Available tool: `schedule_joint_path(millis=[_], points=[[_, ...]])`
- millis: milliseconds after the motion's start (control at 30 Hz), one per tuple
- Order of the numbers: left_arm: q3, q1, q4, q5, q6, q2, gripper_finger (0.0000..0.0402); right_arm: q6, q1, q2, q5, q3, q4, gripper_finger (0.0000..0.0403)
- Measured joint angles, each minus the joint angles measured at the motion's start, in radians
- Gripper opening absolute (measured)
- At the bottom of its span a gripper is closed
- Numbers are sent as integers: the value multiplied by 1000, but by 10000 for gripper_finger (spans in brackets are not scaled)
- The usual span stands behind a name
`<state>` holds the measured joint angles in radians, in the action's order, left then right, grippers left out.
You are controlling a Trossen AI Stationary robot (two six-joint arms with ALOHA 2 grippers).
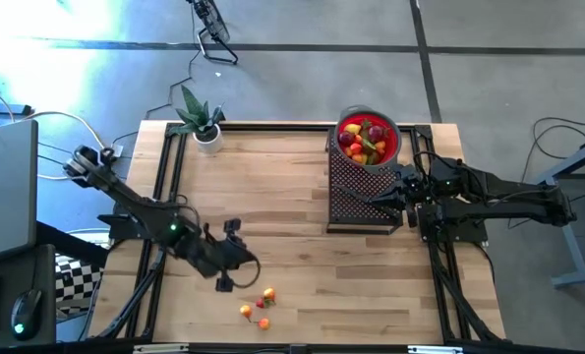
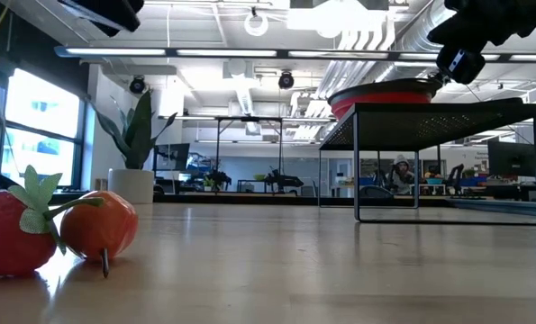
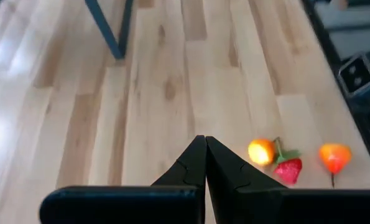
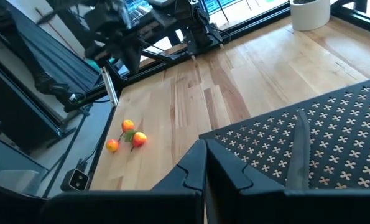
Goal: Pick & Place Fruit
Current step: Put the pear into the strainer bowl on the shelf
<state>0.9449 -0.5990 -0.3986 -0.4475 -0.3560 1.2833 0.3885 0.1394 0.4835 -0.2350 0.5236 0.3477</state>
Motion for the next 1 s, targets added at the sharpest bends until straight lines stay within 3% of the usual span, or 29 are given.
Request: schedule_joint_path(millis=[233,467,800,1000], points=[[154,2,-208,31,-45,167,0,0,0,1,0,0,0,5],[298,1,-259,97,8,306,0,0,0,10,1,0,1,5],[491,-6,-402,99,-16,455,0,0,0,37,1,0,10,5],[541,-10,-473,129,44,535,0,-48,0,62,25,0,30,5]])
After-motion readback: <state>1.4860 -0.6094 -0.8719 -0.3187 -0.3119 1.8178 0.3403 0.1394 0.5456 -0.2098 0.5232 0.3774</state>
